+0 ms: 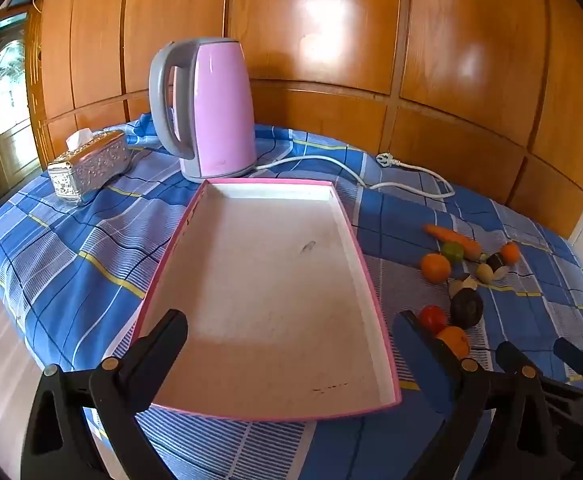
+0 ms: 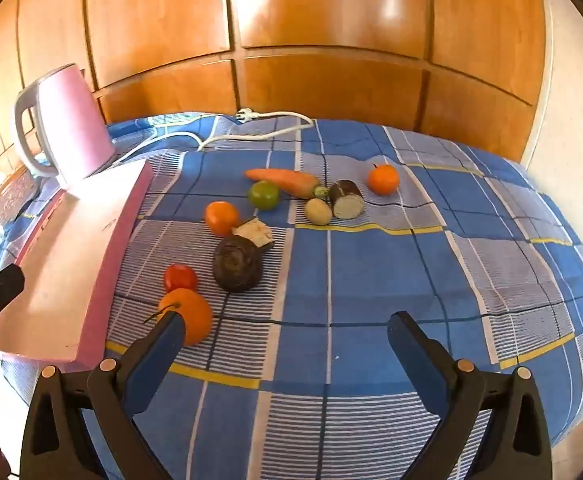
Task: Organize fruits
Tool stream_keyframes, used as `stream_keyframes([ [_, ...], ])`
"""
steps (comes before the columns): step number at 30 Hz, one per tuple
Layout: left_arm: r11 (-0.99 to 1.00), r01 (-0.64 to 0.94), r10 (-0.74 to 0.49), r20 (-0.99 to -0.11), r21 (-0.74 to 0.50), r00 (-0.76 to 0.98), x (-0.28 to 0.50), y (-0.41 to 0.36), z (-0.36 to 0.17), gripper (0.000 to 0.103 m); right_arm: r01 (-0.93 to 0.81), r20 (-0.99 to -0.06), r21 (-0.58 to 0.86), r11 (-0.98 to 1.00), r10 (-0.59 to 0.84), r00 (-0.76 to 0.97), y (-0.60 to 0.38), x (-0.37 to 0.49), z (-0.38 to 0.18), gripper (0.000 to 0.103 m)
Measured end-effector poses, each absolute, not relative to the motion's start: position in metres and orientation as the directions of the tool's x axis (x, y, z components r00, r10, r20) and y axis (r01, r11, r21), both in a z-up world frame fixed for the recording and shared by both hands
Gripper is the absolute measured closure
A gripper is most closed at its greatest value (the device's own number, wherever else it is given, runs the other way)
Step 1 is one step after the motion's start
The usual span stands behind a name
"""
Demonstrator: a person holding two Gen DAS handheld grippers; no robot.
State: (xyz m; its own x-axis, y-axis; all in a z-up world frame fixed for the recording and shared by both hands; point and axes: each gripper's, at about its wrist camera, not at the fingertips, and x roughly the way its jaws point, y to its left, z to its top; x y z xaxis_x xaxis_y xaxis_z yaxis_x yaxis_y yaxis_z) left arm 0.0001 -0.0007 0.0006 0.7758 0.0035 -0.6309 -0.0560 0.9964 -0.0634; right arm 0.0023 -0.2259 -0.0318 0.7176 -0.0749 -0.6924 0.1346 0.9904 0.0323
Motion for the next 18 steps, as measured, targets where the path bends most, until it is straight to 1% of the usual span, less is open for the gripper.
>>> stream_keyframes([
  [3, 0.998, -0.043, -0.001, -0.62, -0.056, 0.784, -0.001, -0.002, 0.003, 0.0, 0.138, -0.693, 0.039, 0.99, -0.072, 0.718, -0.23, -0.001, -0.035, 0.0],
  [6, 0.998, -0.031, -0.006, -0.604, -0.05, 0.797, -0.005, -0.003, 0.007, 0.0, 0.138, -0.694, 0.007, 0.99, -0.094, 0.713, -0.213, 0.001, -0.028, 0.0],
  [7, 0.997, -0.055, 0.012, -0.625, -0.05, 0.78, -0.007, -0.001, -0.001, 0.0, 0.145, -0.692, 0.006, 0.989, -0.1, 0.715, -0.212, 0.0, -0.025, 0.0],
  [11, 0.997, -0.053, 0.01, -0.628, -0.05, 0.779, -0.006, -0.002, -0.001, 0.0, 0.147, -0.69, -0.01, 0.989, -0.113, 0.714, -0.208, 0.004, -0.012, 0.0],
  [18, 0.998, -0.04, 0.001, -0.626, -0.048, 0.78, -0.008, -0.003, 0.002, 0.0, 0.126, -0.672, -0.021, 0.992, -0.108, 0.733, -0.207, -0.006, -0.017, 0.0],
])
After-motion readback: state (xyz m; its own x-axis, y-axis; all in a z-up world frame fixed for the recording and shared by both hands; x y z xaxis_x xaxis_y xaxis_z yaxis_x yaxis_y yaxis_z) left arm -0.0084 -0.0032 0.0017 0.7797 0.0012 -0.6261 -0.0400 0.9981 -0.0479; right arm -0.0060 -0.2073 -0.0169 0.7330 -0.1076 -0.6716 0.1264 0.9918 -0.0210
